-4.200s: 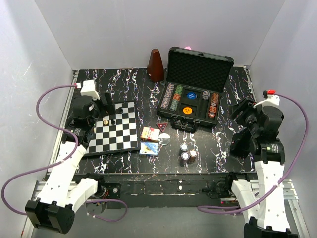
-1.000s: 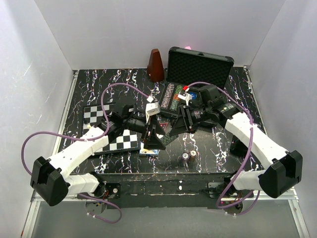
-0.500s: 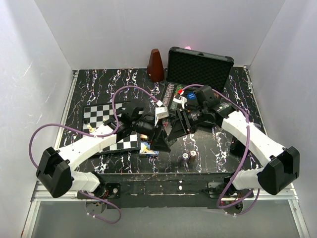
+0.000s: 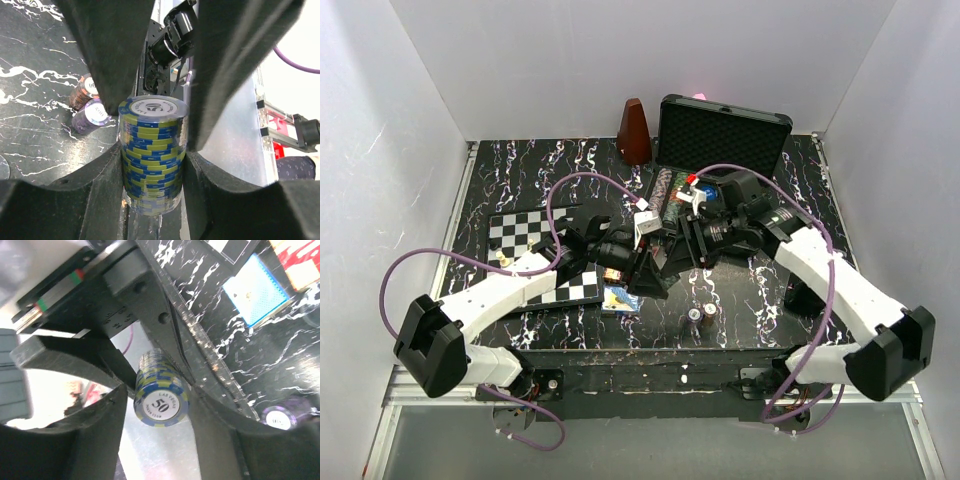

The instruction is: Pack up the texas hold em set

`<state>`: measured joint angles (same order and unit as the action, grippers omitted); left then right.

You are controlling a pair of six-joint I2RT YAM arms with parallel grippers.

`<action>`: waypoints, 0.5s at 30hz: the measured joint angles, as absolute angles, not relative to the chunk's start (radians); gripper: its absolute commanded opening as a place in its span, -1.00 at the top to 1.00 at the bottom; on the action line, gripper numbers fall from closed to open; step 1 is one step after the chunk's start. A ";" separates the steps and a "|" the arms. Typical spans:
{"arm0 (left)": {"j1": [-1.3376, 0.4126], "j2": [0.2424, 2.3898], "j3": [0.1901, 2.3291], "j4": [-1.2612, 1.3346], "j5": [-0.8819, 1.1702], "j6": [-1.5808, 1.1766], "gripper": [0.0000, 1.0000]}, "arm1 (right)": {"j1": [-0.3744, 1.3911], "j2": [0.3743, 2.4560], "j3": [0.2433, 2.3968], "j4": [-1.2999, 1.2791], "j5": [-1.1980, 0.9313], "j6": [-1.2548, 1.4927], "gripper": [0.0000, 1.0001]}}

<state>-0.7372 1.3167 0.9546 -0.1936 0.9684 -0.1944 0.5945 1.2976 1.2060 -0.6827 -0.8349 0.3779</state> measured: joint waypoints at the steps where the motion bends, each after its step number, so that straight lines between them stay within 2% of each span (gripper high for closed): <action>1: -0.737 1.316 0.955 -0.189 0.960 -0.203 1.00 | 0.595 1.283 1.206 -0.679 -0.815 0.380 -0.36; 10: -0.717 1.324 0.955 -0.185 0.929 -0.278 1.00 | 0.571 0.956 1.182 -0.607 -0.518 0.338 -0.54; 15: -0.641 1.366 0.955 -0.115 0.962 -0.420 1.00 | 0.730 0.830 1.091 -0.569 -0.305 0.252 -0.51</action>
